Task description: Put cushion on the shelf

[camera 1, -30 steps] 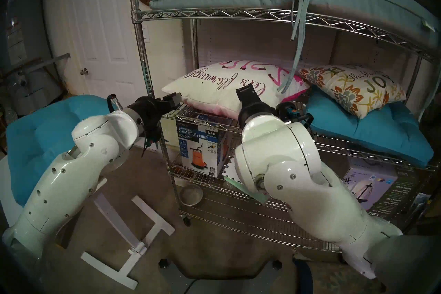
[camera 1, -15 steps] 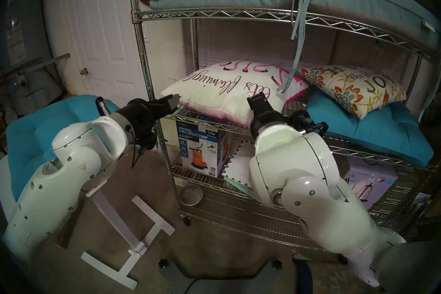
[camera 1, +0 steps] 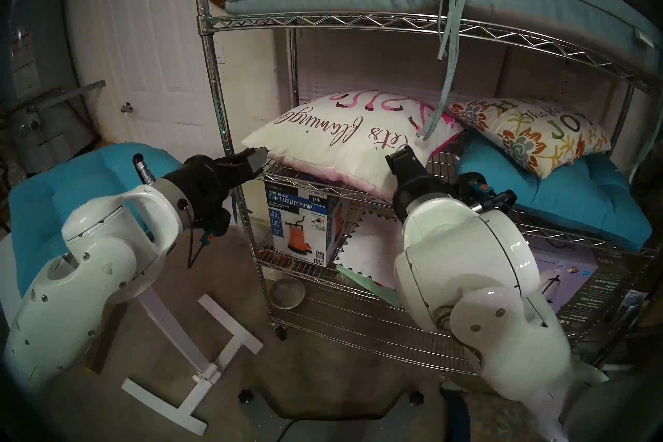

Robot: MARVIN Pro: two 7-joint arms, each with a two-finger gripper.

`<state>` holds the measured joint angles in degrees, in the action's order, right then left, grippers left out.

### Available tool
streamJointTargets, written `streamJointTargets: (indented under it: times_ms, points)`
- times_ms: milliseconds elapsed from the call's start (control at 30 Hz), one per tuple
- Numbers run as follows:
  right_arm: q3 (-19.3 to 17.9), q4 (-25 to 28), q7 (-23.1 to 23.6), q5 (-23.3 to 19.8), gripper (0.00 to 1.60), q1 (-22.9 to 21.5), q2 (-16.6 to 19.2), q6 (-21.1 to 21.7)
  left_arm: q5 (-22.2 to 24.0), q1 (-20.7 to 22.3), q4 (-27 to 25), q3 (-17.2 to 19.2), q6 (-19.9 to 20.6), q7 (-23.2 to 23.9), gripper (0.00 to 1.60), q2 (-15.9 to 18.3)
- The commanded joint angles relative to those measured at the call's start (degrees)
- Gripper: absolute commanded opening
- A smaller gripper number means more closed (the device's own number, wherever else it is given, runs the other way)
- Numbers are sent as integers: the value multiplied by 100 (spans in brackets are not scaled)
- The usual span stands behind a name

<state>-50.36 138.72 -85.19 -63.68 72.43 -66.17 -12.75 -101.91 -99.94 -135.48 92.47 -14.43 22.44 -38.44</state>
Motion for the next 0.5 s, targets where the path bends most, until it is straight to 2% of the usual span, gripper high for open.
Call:
streamJointTargets:
  times_ms: [0,200,267,467]
  points:
    - [9,128,19,263,160,150,-436,170,37,-375,-300,413,93,-45,160,-25]
    - [76,128,19,466,160,131,-655,261,93,-624,-452,695,78,-70,160,-57]
    - [50,128,19,631,160,146,-736,303,146,-786,-452,898,62,-91,160,-100]
    - [32,128,19,875,160,79,-852,367,231,-934,-452,1109,41,-235,160,-168]
